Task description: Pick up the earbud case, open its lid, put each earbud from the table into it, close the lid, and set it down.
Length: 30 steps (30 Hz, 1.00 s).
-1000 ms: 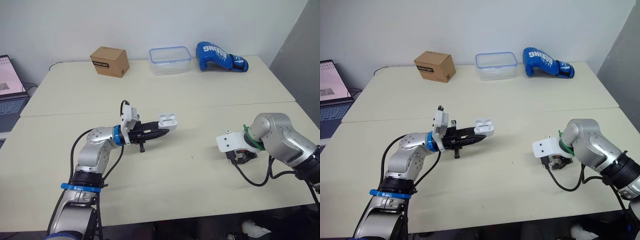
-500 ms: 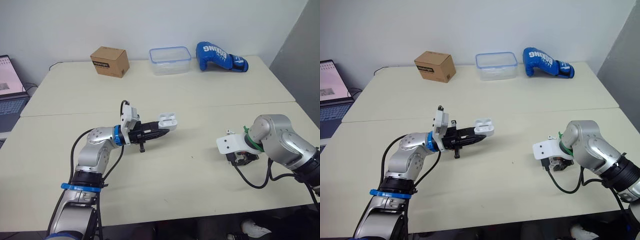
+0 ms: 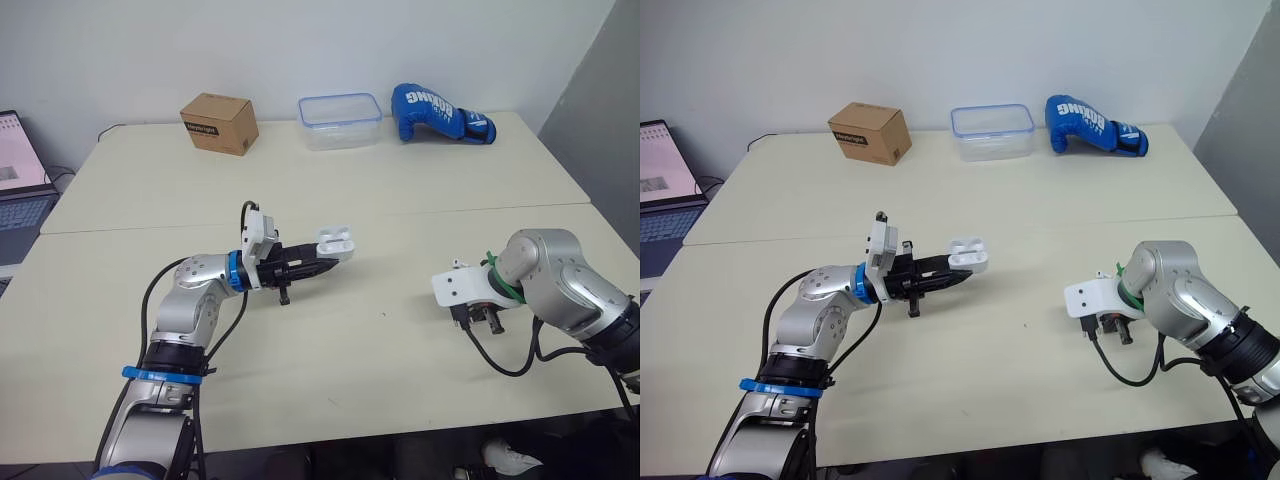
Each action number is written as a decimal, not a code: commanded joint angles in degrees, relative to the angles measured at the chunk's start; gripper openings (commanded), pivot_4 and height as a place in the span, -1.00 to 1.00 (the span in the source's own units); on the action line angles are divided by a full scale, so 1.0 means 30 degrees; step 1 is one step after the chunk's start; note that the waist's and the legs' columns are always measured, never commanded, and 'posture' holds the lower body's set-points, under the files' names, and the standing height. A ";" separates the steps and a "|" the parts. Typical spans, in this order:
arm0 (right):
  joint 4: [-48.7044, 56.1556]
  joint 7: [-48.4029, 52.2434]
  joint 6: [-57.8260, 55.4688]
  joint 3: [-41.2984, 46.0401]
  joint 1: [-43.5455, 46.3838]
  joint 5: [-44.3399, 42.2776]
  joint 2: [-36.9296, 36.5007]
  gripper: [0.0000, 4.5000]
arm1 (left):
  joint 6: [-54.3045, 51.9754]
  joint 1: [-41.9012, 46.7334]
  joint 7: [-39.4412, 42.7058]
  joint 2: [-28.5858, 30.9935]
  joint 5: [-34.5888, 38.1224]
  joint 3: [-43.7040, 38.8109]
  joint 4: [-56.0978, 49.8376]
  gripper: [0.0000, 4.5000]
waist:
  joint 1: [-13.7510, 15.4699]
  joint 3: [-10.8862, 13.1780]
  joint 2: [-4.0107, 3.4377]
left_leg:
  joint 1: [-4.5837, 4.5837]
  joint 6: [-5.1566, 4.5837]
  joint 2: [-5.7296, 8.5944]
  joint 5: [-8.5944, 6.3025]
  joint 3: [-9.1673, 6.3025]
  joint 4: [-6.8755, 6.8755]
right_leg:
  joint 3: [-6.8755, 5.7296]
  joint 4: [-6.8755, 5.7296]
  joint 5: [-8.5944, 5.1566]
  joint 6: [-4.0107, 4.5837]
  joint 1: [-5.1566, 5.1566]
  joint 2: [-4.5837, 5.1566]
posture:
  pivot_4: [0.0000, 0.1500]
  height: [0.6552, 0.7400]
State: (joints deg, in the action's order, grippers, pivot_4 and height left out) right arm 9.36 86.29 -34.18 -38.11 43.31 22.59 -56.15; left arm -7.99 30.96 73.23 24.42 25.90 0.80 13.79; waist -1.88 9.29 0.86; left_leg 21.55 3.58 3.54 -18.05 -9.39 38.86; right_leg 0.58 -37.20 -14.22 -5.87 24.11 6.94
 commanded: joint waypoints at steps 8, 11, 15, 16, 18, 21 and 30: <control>0.2055 -0.0776 -0.4004 0.3582 0.0003 -0.1096 0.0738 -0.82 | 0.1622 0.0744 -0.0493 -0.0571 -0.0404 -0.0279 0.0802 -0.66 | 0.0011 0.0000 0.0000 | 0.0006 0.0000 0.0000 0.0000 -0.0003 0.0000 | -0.0002 0.0004 0.0000 0.0001 0.0004 0.0001 | 1.00 0.78; 0.3508 -0.1943 -0.8196 0.5448 0.0073 -0.2337 0.2515 -0.82 | 0.2000 0.1002 -0.0597 -0.0873 -0.0513 -0.0220 0.1304 -0.66 | 0.0003 0.0000 0.0000 | 0.0006 0.0001 -0.0003 0.0000 -0.0006 0.0000 | -0.0002 -0.0007 0.0003 0.0005 0.0006 0.0000 | 1.00 0.78; 0.5620 -0.4181 -1.3004 0.7670 -0.0035 -0.3744 0.4884 -0.82 | 0.2250 0.1310 -0.0572 -0.1188 -0.0565 -0.0193 0.1868 -0.66 | 0.0034 0.0000 0.0000 | 0.0025 0.0001 0.0007 0.0001 -0.0024 0.0005 | -0.0006 0.0001 0.0004 0.0007 0.0010 0.0005 | 1.00 0.78; 0.6102 -0.4879 -1.4044 0.8190 0.0019 -0.4046 0.5579 -0.82 | 0.2291 0.1441 -0.0570 -0.1268 -0.0580 -0.0208 0.2050 -0.66 | 0.0038 0.0000 0.0000 | 0.0027 0.0001 0.0012 0.0001 -0.0026 0.0007 | -0.0006 0.0001 0.0005 0.0008 0.0011 0.0007 | 1.00 0.78; 0.6911 -0.6270 -1.6251 0.9420 0.0244 -0.4721 0.7321 -0.82 | 0.2411 0.1704 -0.0560 -0.1385 -0.0595 -0.0233 0.2448 -0.66 | 0.0041 -0.0001 -0.0002 | 0.0033 0.0002 0.0012 0.0001 -0.0038 0.0014 | -0.0015 -0.0004 0.0006 0.0010 0.0014 0.0007 | 1.00 0.78; 0.7719 -0.8386 -1.7968 1.1558 0.0569 -0.5470 1.0153 -0.82 | 0.2573 0.1974 -0.0516 -0.1519 -0.0634 -0.0244 0.2913 -0.66 | 0.0029 -0.0003 -0.0005 | 0.0031 0.0003 0.0010 0.0002 -0.0045 0.0017 | -0.0018 -0.0025 0.0008 0.0013 0.0021 0.0005 | 1.00 0.78; 1.0694 -1.3714 -1.9057 1.5963 0.0783 -0.7247 1.7467 -0.82 | 0.2349 0.2791 -0.0056 -0.1576 -0.0448 -0.0313 0.3934 -0.66 | -0.0013 -0.0012 -0.0021 | 0.0030 0.0005 0.0016 0.0003 -0.0048 0.0016 | -0.0006 -0.0062 0.0008 0.0014 0.0049 0.0006 | 1.00 0.78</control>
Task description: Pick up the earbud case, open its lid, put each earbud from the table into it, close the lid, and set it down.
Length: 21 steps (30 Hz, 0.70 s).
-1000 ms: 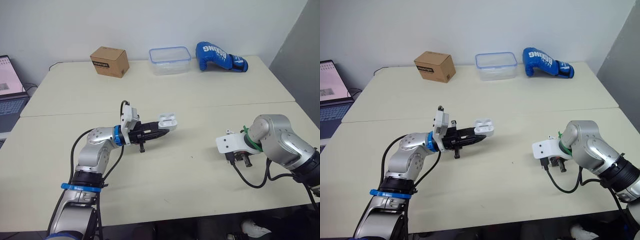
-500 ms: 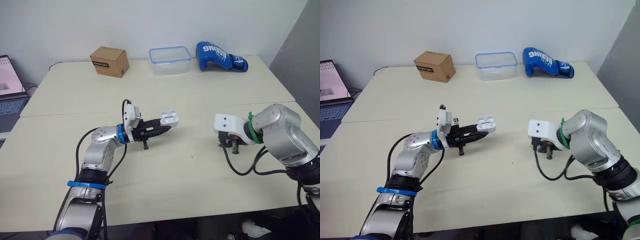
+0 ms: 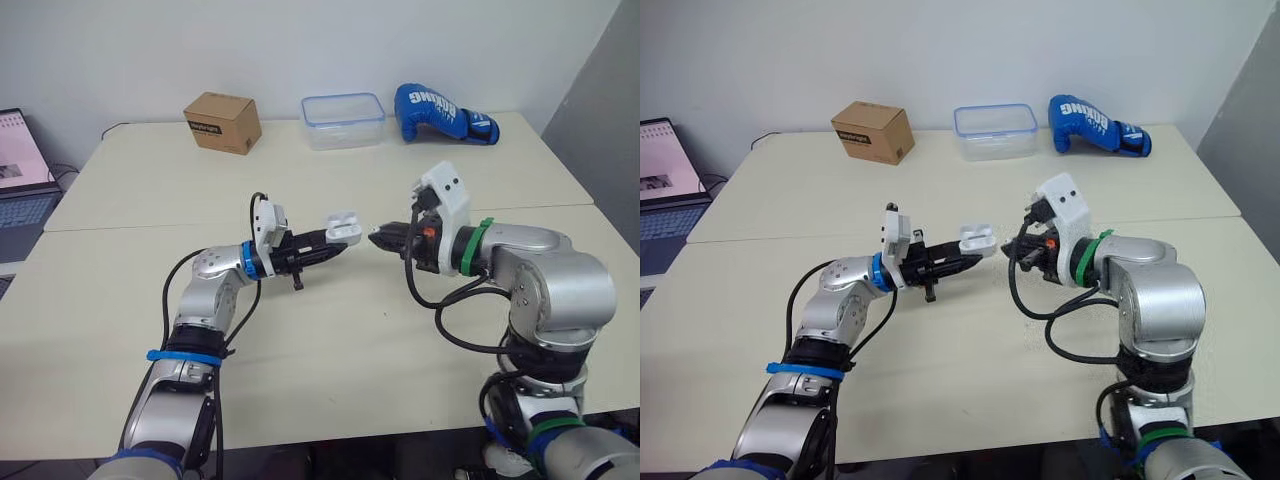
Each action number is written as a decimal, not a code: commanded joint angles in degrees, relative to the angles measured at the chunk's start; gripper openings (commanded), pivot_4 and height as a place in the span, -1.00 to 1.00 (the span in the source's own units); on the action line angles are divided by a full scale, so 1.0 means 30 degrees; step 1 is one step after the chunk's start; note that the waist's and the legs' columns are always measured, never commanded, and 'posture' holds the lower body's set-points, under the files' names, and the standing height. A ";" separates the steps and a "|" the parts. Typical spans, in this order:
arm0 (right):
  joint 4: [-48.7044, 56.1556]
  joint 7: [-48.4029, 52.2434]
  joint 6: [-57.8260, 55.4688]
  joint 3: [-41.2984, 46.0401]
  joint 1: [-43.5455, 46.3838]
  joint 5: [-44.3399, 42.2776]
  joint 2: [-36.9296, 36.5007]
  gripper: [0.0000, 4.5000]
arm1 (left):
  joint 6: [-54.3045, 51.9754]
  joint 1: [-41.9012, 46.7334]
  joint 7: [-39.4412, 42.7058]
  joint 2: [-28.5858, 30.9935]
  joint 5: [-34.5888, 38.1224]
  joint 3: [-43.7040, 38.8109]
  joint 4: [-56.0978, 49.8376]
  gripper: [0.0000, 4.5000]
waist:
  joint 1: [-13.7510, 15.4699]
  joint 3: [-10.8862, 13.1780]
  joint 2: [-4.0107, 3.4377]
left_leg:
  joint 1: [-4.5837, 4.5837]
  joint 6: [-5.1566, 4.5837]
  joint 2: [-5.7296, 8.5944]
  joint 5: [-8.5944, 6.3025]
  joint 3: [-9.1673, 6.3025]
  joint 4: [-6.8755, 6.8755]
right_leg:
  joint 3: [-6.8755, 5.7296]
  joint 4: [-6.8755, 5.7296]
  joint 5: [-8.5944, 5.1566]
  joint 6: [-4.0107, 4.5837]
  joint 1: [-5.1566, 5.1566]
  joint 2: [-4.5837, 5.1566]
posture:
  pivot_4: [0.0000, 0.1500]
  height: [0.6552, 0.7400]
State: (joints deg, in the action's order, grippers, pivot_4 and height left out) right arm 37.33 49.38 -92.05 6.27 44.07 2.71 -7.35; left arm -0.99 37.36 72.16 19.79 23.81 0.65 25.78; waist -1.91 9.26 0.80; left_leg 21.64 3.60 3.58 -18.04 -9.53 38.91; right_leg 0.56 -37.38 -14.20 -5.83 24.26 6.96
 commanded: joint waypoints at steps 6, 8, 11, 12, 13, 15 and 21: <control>0.1815 -0.4010 0.0865 0.2014 0.0575 -0.1658 0.3853 -0.82 | -0.0073 0.1529 0.0759 -0.0174 0.0099 -0.0136 0.0998 -0.66 | -0.0031 -0.0004 -0.0007 | -0.0022 0.0006 -0.0001 0.0004 0.0027 0.0001 | 0.0021 -0.0115 -0.0002 0.0001 0.0038 -0.0001 | 1.00 0.78; 0.1608 -0.4987 0.1457 0.1866 0.0473 -0.1916 0.4545 -0.82 | -0.0183 0.1890 0.0826 -0.0314 0.0105 -0.0088 0.1233 -0.66 | -0.0040 -0.0005 -0.0009 | -0.0028 0.0011 -0.0002 0.0007 0.0030 0.0001 | 0.0028 -0.0128 -0.0002 0.0002 0.0040 -0.0002 | 1.00 0.78; 0.1154 -0.6263 0.2161 0.1603 0.0307 -0.2203 0.5176 -0.82 | -0.0297 0.2374 0.0845 -0.0520 0.0038 -0.0087 0.1594 -0.66 | -0.0057 -0.0005 -0.0009 | -0.0032 0.0011 -0.0001 0.0007 0.0038 0.0001 | 0.0032 -0.0136 -0.0002 0.0002 0.0042 -0.0003 | 1.00 0.78; 0.0992 -0.6718 0.2454 0.1476 0.0256 -0.2292 0.5386 -0.82 | -0.0364 0.2574 0.0821 -0.0600 0.0035 -0.0122 0.1744 -0.66 | -0.0065 -0.0006 -0.0010 | -0.0032 0.0011 -0.0001 0.0007 0.0040 0.0001 | 0.0033 -0.0134 -0.0002 0.0002 0.0042 -0.0003 | 1.00 0.78; 0.0815 -0.7209 0.2731 0.1357 0.0226 -0.2382 0.5627 -0.82 | -0.0411 0.2765 0.0771 -0.0692 0.0027 -0.0144 0.1883 -0.66 | -0.0076 -0.0006 -0.0010 | -0.0036 0.0011 -0.0001 0.0007 0.0043 0.0001 | 0.0035 -0.0137 -0.0002 0.0002 0.0043 -0.0003 | 1.00 0.78; 0.0557 -0.7987 0.3146 0.1183 0.0169 -0.2654 0.5892 -0.82 | -0.0422 0.2995 0.0719 -0.0801 0.0003 -0.0165 0.2072 -0.66 | -0.0135 -0.0006 -0.0010 | -0.0041 0.0011 -0.0002 0.0007 0.0045 -0.0001 | 0.0035 -0.0140 -0.0002 0.0002 0.0045 -0.0004 | 1.00 0.78; 0.0125 -1.0128 0.4055 0.0618 -0.0228 -0.3360 0.6476 -0.82 | -0.0441 0.3268 0.0472 -0.0870 -0.0056 -0.0281 0.2285 -0.66 | -0.0377 -0.0006 -0.0010 | -0.0040 0.0011 -0.0005 0.0006 0.0047 -0.0008 | 0.0042 -0.0140 -0.0003 0.0002 0.0050 -0.0004 | 1.00 0.78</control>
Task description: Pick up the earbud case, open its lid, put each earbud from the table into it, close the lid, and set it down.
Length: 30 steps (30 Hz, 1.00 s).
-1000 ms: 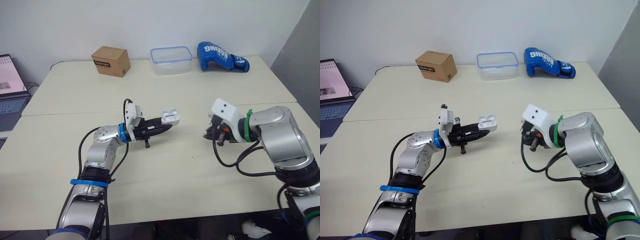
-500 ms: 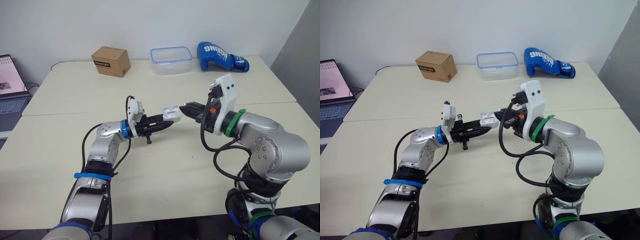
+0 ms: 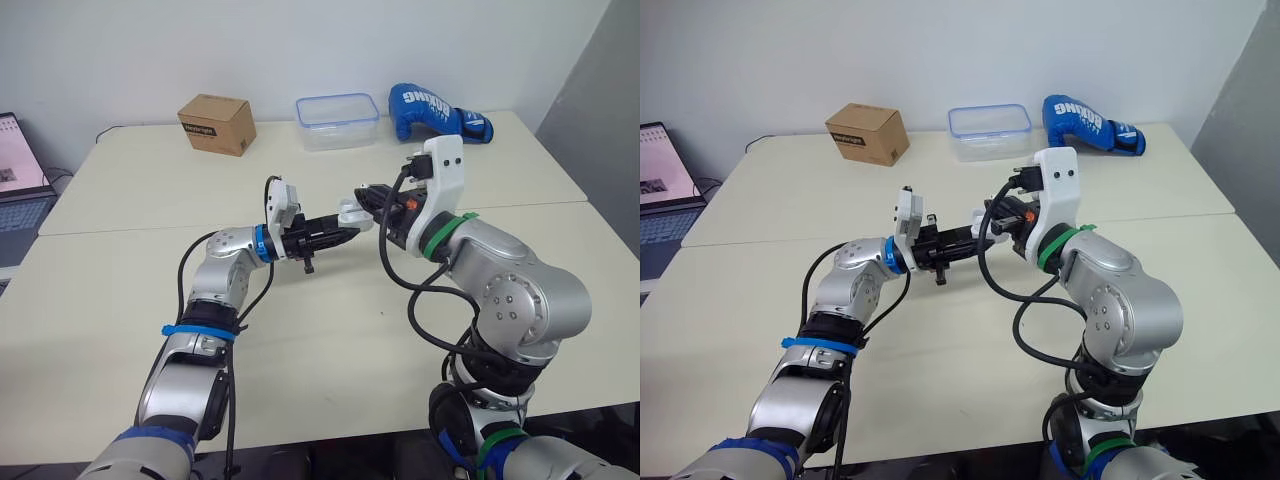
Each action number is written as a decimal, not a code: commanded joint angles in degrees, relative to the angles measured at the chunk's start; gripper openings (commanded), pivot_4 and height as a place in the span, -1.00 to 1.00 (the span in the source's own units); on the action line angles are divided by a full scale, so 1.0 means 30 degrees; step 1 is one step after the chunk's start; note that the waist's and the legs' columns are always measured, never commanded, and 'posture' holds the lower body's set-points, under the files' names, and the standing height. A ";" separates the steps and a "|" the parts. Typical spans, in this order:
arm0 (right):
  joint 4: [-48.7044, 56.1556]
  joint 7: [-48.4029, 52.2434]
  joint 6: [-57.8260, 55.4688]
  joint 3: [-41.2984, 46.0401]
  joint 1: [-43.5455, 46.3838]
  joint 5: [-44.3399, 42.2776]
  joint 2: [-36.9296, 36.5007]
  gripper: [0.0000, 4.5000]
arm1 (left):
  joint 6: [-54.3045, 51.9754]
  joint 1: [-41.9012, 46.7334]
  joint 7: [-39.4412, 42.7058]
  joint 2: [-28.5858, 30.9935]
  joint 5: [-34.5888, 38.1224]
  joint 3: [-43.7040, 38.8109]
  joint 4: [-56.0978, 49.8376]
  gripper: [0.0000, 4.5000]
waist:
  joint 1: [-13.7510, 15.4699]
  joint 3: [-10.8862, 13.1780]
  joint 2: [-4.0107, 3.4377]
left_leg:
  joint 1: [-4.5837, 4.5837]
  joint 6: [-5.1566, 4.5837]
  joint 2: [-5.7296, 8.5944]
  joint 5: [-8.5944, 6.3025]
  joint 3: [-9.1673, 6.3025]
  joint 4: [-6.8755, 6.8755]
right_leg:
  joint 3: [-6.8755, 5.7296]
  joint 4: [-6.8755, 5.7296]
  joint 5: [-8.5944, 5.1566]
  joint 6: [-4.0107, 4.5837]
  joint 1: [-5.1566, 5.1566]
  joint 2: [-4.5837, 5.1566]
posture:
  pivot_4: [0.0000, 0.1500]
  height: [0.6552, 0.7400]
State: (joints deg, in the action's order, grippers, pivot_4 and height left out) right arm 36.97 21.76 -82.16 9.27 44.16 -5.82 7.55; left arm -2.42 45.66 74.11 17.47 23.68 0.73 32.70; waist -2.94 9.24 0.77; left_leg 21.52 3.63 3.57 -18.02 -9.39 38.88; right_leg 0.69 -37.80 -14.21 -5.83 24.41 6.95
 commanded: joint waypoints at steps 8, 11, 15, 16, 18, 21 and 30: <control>-0.0086 -0.2299 0.0537 -0.0584 -0.0691 -0.2316 0.1851 -0.82 | 0.0014 0.0812 -0.0383 -0.0141 -0.0037 -0.0325 0.0331 -0.66 | -0.0081 0.0000 0.0000 | 0.0001 0.0000 0.0001 0.0000 0.0004 -0.0002 | 0.0010 0.0000 0.0000 0.0000 0.0005 -0.0001 | 1.00 0.78; -0.0420 -0.2580 0.0638 -0.0695 -0.0936 -0.2922 0.1691 -0.82 | 0.0036 0.0884 -0.0448 -0.0207 -0.0075 -0.0312 0.0442 -0.66 | -0.0085 0.0000 0.0000 | 0.0001 0.0000 0.0000 0.0000 0.0004 -0.0003 | 0.0009 0.0002 0.0000 0.0000 0.0004 -0.0001 | 1.00 0.78; -0.0748 -0.3173 0.0824 -0.0979 -0.1193 -0.3537 0.1612 -0.82 | -0.0011 0.0845 -0.0495 -0.0225 -0.0112 -0.0347 0.0388 -0.66 | -0.0098 0.0000 -0.0001 | 0.0000 -0.0001 -0.0001 0.0000 0.0011 -0.0006 | 0.0016 0.0000 0.0000 0.0000 0.0007 -0.0005 | 1.00 0.78; -0.0827 -0.3311 0.0887 -0.1049 -0.1259 -0.3658 0.1610 -0.82 | -0.0066 0.0813 -0.0517 -0.0233 -0.0120 -0.0366 0.0315 -0.66 | -0.0098 0.0000 -0.0001 | -0.0001 -0.0001 -0.0002 0.0000 0.0011 -0.0006 | 0.0016 0.0000 0.0000 0.0000 0.0007 -0.0007 | 1.00 0.78; -0.0998 -0.3587 0.1026 -0.1097 -0.1329 -0.3891 0.1631 -0.82 | -0.0198 0.0739 -0.0540 -0.0262 -0.0138 -0.0378 0.0098 -0.66 | -0.0099 0.0000 -0.0001 | -0.0001 -0.0001 -0.0002 0.0000 0.0010 -0.0007 | 0.0017 0.0000 0.0000 0.0000 0.0007 -0.0007 | 1.00 0.78; -0.1254 -0.4046 0.1245 -0.1131 -0.1282 -0.4240 0.1691 -0.82 | -0.0436 0.0684 -0.0558 -0.0243 -0.0113 -0.0410 -0.0201 -0.66 | -0.0100 0.0000 -0.0001 | -0.0001 -0.0001 -0.0002 0.0000 0.0011 -0.0006 | 0.0019 0.0000 0.0000 0.0000 0.0007 -0.0006 | 1.00 0.78; -0.1460 -0.5304 0.1474 -0.1299 -0.1346 -0.5009 0.1595 -0.82 | -0.0798 0.0904 -0.0830 -0.0262 0.0001 -0.0601 -0.0404 -0.66 | -0.0100 0.0000 -0.0001 | -0.0001 -0.0001 -0.0002 0.0000 0.0010 -0.0007 | 0.0019 0.0003 0.0000 0.0000 0.0008 -0.0006 | 1.00 0.78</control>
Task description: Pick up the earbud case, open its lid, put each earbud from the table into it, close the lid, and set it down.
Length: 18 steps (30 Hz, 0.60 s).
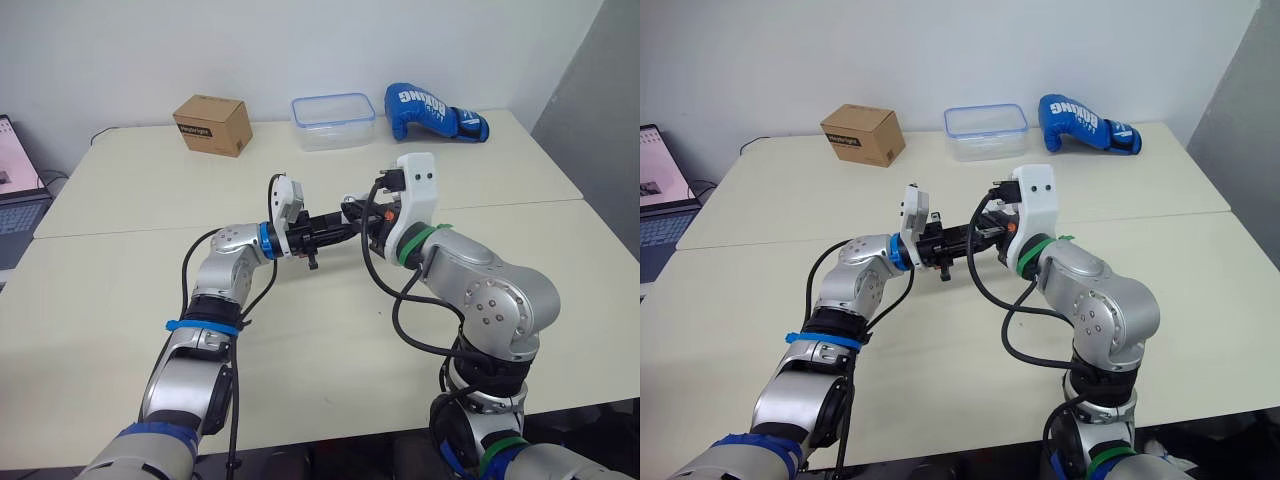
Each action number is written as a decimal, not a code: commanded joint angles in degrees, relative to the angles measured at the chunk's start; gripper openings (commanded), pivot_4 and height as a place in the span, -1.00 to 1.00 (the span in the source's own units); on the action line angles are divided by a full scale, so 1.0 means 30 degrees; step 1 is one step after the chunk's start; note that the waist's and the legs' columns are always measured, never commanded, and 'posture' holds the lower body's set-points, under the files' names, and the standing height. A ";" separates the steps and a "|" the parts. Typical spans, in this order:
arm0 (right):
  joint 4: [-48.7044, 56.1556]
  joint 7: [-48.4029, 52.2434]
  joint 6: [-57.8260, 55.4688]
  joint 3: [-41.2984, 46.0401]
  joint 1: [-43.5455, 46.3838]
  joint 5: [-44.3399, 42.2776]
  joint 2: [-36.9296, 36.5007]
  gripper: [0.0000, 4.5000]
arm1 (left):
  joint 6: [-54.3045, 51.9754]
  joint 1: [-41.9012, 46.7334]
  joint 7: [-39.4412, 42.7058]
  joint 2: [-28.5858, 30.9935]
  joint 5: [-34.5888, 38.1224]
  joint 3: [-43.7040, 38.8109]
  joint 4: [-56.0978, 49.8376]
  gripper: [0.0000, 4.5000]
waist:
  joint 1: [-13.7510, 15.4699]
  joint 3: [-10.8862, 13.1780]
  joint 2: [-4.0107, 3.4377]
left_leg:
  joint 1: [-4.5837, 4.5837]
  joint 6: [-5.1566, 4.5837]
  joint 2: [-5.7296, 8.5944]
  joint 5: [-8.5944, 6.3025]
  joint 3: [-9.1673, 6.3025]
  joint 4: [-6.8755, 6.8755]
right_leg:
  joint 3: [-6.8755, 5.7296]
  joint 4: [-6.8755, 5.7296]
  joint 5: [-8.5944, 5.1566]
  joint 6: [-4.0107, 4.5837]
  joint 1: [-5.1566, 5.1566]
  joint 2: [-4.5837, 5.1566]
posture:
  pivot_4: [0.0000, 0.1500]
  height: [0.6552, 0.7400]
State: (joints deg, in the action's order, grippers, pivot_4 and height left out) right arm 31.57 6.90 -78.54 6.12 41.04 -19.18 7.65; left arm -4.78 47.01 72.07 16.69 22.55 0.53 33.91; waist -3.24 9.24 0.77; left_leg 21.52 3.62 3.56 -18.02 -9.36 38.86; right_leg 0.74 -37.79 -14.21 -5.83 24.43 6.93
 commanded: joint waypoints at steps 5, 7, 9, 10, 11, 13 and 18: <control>0.0566 -0.0402 0.0279 -0.0537 -0.0399 -0.0979 0.1052 -0.36 | 0.0023 0.0528 -0.0216 -0.0073 0.0397 -0.0567 -0.0859 -0.66 | -0.0004 0.0000 0.0000 | 0.0001 0.0000 0.0000 0.0000 0.0002 0.0000 | 0.0001 0.0001 0.0000 0.0000 0.0000 0.0000 | 1.00 0.78; 0.0626 -0.0510 0.0612 -0.0810 -0.0406 -0.0961 0.0695 -0.06 | 0.0034 0.0536 -0.0200 -0.0080 0.0402 -0.0594 -0.0844 -0.66 | -0.0004 0.0000 0.0000 | 0.0000 0.0000 -0.0001 0.0000 0.0000 -0.0003 | 0.0000 0.0002 0.0000 0.0000 0.0000 -0.0001 | 1.00 0.78; 0.0683 -0.0584 0.0844 -0.0961 -0.0431 -0.1013 0.0407 0.27 | 0.0059 0.0545 -0.0183 -0.0076 0.0401 -0.0619 -0.0814 -0.66 | -0.0004 0.0000 0.0000 | 0.0000 -0.0001 0.0000 0.0000 0.0002 -0.0003 | 0.0001 0.0002 0.0000 0.0000 0.0000 -0.0001 | 1.00 0.78; 0.0722 -0.0570 0.0962 -0.1061 -0.0455 -0.1023 0.0218 0.44 | 0.0064 0.0544 -0.0178 -0.0077 0.0403 -0.0629 -0.0811 -0.66 | -0.0004 0.0000 0.0000 | 0.0001 -0.0001 0.0000 0.0000 0.0002 -0.0003 | 0.0002 0.0004 0.0000 0.0000 0.0000 -0.0002 | 1.00 0.78; 0.0765 -0.0533 0.1084 -0.1146 -0.0479 -0.1030 0.0032 0.44 | 0.0072 0.0540 -0.0177 -0.0081 0.0398 -0.0635 -0.0815 -0.66 | -0.0004 0.0000 0.0000 | 0.0000 0.0000 0.0000 0.0000 0.0001 -0.0003 | 0.0002 0.0004 0.0000 0.0000 0.0000 -0.0001 | 1.00 0.78; 0.0819 -0.0423 0.1374 -0.1236 -0.0507 -0.1007 -0.0327 0.44 | 0.0083 0.0533 -0.0169 -0.0091 0.0391 -0.0657 -0.0826 -0.66 | -0.0003 0.0000 0.0000 | 0.0001 -0.0001 0.0000 0.0000 0.0001 -0.0003 | 0.0001 0.0004 0.0000 0.0000 0.0000 -0.0001 | 1.00 0.78; 0.0959 0.0410 0.2576 -0.1888 -0.0375 -0.0812 -0.2611 0.44 | 0.0130 0.0334 -0.0077 -0.0043 0.0407 -0.0733 -0.0992 -0.66 | -0.0002 0.0000 0.0001 | 0.0002 -0.0001 0.0001 0.0000 0.0003 -0.0003 | -0.0001 0.0015 0.0000 -0.0001 -0.0001 -0.0002 | 1.00 0.78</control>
State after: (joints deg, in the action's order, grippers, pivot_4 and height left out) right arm 32.51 7.28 -72.92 0.58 39.38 -21.46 0.45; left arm -5.48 47.02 71.61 16.57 22.58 -0.43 33.61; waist -3.25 9.24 0.77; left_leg 21.53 3.62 3.56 -18.02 -9.35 38.85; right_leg 0.73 -37.74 -14.21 -5.83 24.43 6.92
